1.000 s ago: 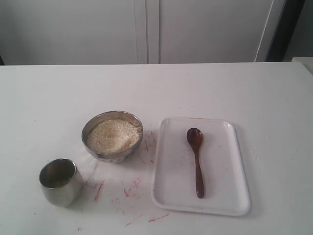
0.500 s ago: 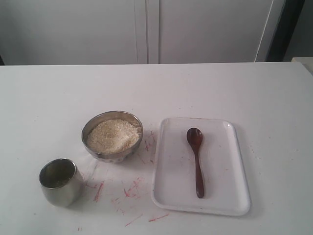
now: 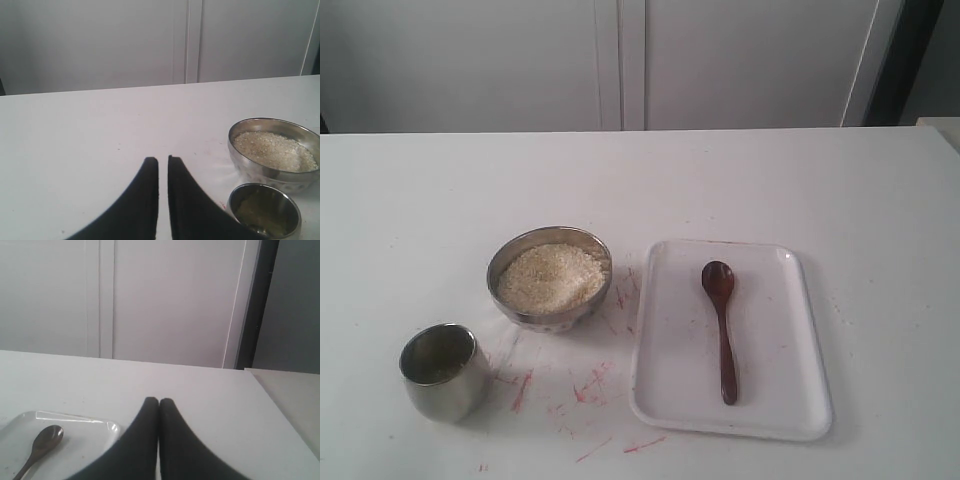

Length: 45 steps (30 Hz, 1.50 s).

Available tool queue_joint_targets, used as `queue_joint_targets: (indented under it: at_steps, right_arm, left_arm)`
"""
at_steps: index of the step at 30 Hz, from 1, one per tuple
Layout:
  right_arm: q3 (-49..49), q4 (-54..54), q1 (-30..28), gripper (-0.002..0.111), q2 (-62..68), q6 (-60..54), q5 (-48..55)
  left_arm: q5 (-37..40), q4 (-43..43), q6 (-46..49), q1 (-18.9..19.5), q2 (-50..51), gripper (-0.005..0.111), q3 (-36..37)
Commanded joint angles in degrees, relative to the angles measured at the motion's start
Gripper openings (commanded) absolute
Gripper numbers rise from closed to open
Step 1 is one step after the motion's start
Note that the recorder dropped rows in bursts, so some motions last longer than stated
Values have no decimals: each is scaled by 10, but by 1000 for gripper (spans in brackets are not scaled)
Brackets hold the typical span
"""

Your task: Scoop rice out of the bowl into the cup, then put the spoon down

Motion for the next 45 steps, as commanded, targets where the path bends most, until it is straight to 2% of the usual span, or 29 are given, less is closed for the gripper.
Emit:
queue_joint_targets:
  at_steps: [1, 45]
  right_arm:
    - [3, -4, -4, 0, -4, 4, 30]
    - [3, -15, -4, 0, -4, 4, 24]
  left_arm:
    - [-3, -3, -1, -3, -1, 14, -4]
    - [-3, -3, -1, -3, -1, 14, -4]
